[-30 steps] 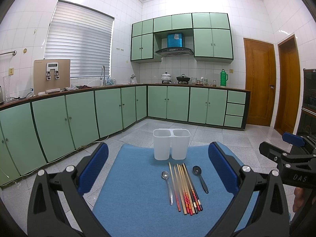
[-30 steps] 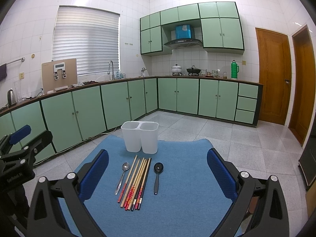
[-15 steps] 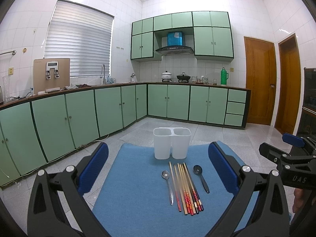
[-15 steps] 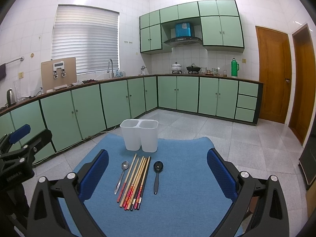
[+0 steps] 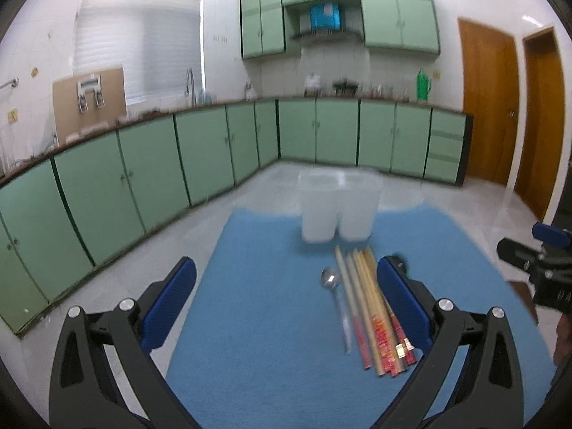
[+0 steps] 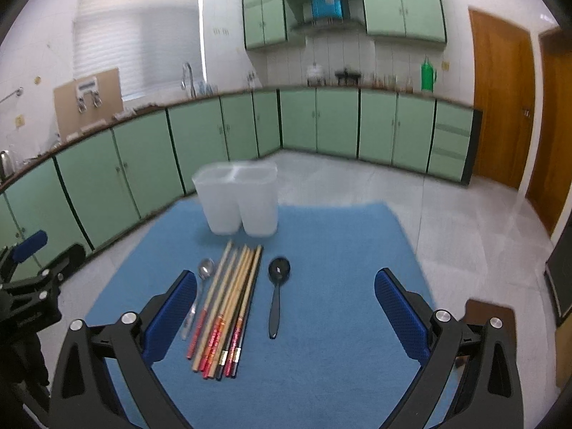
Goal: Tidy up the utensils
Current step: 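Lower the right gripper over the black spoon and close on its handle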
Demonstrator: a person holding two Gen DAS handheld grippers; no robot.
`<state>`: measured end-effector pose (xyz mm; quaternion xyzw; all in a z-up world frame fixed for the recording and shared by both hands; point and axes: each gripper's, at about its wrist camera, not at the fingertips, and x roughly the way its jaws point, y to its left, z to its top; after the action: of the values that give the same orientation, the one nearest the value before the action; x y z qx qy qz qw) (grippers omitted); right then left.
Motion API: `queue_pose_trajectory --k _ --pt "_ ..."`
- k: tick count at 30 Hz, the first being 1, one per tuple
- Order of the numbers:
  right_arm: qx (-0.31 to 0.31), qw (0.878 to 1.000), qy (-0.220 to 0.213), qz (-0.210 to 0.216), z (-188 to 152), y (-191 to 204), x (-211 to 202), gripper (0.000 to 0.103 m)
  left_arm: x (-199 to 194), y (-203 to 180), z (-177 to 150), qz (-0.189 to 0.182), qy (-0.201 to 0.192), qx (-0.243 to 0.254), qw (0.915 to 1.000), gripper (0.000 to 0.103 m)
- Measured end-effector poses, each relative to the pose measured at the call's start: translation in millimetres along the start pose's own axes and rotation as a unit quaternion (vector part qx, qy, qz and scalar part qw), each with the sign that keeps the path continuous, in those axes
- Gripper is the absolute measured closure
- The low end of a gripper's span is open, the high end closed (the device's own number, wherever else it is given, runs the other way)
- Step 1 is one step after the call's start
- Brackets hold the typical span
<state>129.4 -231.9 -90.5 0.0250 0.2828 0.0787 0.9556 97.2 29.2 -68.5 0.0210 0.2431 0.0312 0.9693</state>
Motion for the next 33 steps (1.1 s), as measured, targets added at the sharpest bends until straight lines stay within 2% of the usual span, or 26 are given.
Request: queue_pose_trajectory --k 4,7,11,17,23,26,28,33 --pt "0.024 0.997 0.066 0.018 2 -7 58 0.007 45 13 -12 0.01 0.056 0.007 0.9984 0.005" --pt "0.033 0.994 0.103 0.019 3 -10 96 0.013 74 25 -20 0.026 0.088 0.007 0.9957 0.005" --pt "0.021 0.991 0.134 0.006 4 -5 137 0.019 105 37 -25 0.041 0.124 0.0 0.9914 0.005" --pt "0.015 0.985 0.174 -0.003 1 3 185 0.033 134 44 -31 0.033 0.156 -0.021 0.987 0.005" --pt "0.034 0.979 0.2 -0.004 -1 1 206 0.044 149 31 -28 0.003 0.164 -0.032 0.9859 0.005" --pt "0.025 0.98 0.196 -0.01 0 4 208 0.049 159 16 -25 -0.014 0.167 -0.026 0.9854 0.005" --pt "0.014 0.981 0.194 -0.013 1 8 208 0.068 164 8 -24 -0.027 0.172 -0.024 0.9844 0.005" --pt "0.014 0.981 0.193 -0.002 2 6 205 0.068 179 -19 -17 -0.046 0.179 -0.012 0.9826 0.005"
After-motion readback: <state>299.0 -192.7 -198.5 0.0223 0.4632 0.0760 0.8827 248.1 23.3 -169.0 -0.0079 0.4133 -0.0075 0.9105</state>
